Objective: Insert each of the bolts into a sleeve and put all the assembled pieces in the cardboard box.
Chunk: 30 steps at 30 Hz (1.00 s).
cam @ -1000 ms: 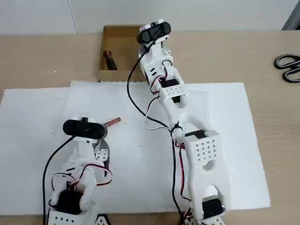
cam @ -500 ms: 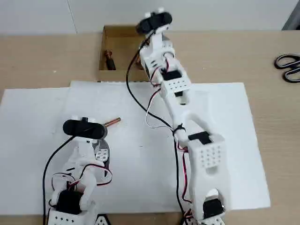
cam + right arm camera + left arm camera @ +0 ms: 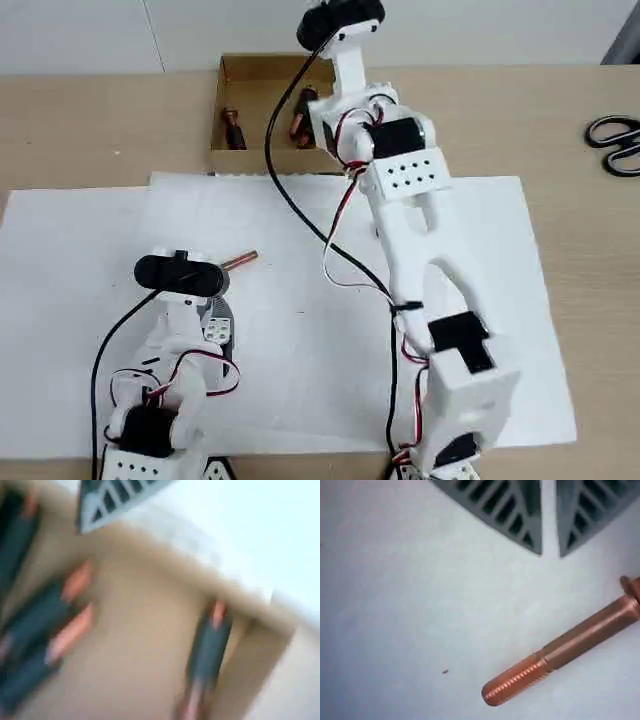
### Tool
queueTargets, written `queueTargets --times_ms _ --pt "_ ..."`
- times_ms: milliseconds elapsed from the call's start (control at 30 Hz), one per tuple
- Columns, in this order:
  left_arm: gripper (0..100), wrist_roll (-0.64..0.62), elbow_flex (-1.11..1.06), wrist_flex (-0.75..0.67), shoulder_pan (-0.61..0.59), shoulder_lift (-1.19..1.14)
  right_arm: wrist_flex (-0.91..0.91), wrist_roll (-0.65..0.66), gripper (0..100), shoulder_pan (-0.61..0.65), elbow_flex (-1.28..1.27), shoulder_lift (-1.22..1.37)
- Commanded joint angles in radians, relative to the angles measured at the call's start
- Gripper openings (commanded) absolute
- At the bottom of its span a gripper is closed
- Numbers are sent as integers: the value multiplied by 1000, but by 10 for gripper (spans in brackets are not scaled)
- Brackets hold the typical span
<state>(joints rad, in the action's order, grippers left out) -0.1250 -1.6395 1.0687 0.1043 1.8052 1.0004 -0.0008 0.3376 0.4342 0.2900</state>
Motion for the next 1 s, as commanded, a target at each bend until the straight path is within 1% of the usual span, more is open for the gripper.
queueTargets --times_ms 0,233,300,333,467,533,633,767,967 --pt "6 9 7 -29 -2 9 162 8 220 -7 49 -87" --pt "6 8 7 -29 -3 9 369 17 220 -51 49 -88" --pt "6 8 7 -29 -3 9 406 64 220 -77 48 -88" --pt "6 8 7 -29 -3 9 424 112 220 -88 46 -87" --pt "6 8 7 -29 -5 9 460 368 221 -120 43 -76" --pt "6 8 7 -29 -5 9 461 466 221 -131 43 -58" --pt "6 8 7 -29 -5 9 476 586 221 -140 43 -18" --pt "6 8 7 -29 -5 9 529 778 221 -148 43 33" --pt "6 8 7 -29 -3 9 565 974 221 -183 43 77"
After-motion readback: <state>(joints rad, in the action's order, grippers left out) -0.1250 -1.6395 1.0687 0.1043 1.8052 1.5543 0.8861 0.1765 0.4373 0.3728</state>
